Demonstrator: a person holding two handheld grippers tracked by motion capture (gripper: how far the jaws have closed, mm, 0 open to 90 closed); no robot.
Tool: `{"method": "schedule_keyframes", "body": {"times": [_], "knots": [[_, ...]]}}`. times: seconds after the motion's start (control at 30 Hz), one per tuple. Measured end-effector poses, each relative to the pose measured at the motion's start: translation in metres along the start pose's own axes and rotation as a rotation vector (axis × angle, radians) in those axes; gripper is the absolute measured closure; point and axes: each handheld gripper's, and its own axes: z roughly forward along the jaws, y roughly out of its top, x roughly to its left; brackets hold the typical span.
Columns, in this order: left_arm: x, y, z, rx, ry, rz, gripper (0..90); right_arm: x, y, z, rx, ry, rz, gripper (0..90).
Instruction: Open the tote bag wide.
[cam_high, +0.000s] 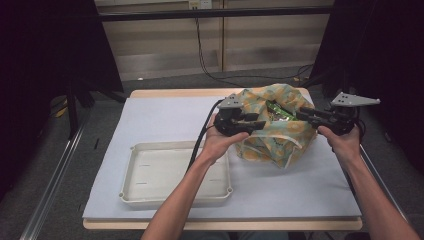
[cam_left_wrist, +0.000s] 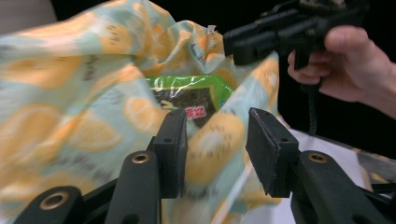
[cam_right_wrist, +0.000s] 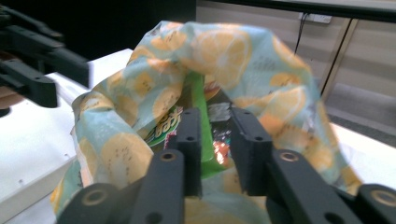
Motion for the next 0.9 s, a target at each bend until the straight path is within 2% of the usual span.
{"method": "schedule_keyframes", "body": {"times": [0.03, 0.07, 0.17, 0.23, 0.27, 0.33, 0.37, 0.4, 0.43, 0.47, 0.5, 0.53, 0.57, 0.7, 0.9], "knots": [[-0.002, 0.0, 0.008, 0.009, -0.011, 0.002, 54.8, 0.002, -0.002, -0.001, 0.011, 0.0, -0.005, 66.9], [-0.002, 0.0, 0.008, 0.009, -0.011, 0.002, 53.8, 0.002, -0.002, -0.001, 0.011, 0.0, -0.005, 66.9], [-0.011, -0.002, 0.022, 0.035, -0.028, 0.017, 50.9, 0.006, -0.009, -0.004, 0.041, -0.001, -0.019, 58.3], [-0.013, -0.003, 0.025, 0.039, -0.034, 0.023, 50.2, 0.006, -0.011, -0.004, 0.054, 0.003, -0.03, 58.0], [-0.014, -0.004, 0.028, 0.05, -0.038, 0.03, 49.0, 0.006, -0.015, -0.004, 0.062, 0.01, -0.029, 54.7], [-0.017, -0.007, 0.034, 0.069, -0.035, 0.04, 48.7, 0.006, -0.017, -0.004, 0.067, 0.009, -0.026, 53.9], [-0.02, -0.011, 0.041, 0.11, -0.032, 0.061, 49.0, 0.006, -0.022, -0.001, 0.085, 0.012, -0.018, 52.0], [-0.02, -0.011, 0.041, 0.11, -0.032, 0.061, 49.9, 0.006, -0.022, -0.001, 0.085, 0.012, -0.018, 52.0], [-0.023, -0.015, 0.045, 0.147, -0.047, 0.088, 54.8, 0.007, -0.024, 0.002, 0.097, 0.014, -0.026, 51.0], [-0.023, -0.015, 0.045, 0.147, -0.047, 0.088, 62.1, 0.007, -0.025, 0.003, 0.098, 0.017, -0.026, 50.9], [-0.025, -0.017, 0.045, 0.15, -0.078, 0.091, 62.1, 0.007, -0.025, 0.003, 0.098, 0.017, -0.026, 50.9], [-0.027, -0.019, 0.045, 0.171, -0.081, 0.109, 70.4, 0.008, -0.025, 0.004, 0.098, 0.027, -0.032, 50.7], [-0.031, -0.021, 0.045, 0.18, -0.107, 0.129, 82.6, 0.008, -0.024, 0.008, 0.105, 0.034, -0.028, 51.1], [-0.036, -0.024, 0.043, 0.183, -0.117, 0.142, 87.4, 0.011, -0.023, 0.014, 0.113, 0.054, -0.036, 52.9], [-0.038, -0.033, 0.042, 0.218, -0.146, 0.142, 87.1, 0.015, -0.016, 0.012, 0.087, 0.058, -0.046, 58.3]]}}
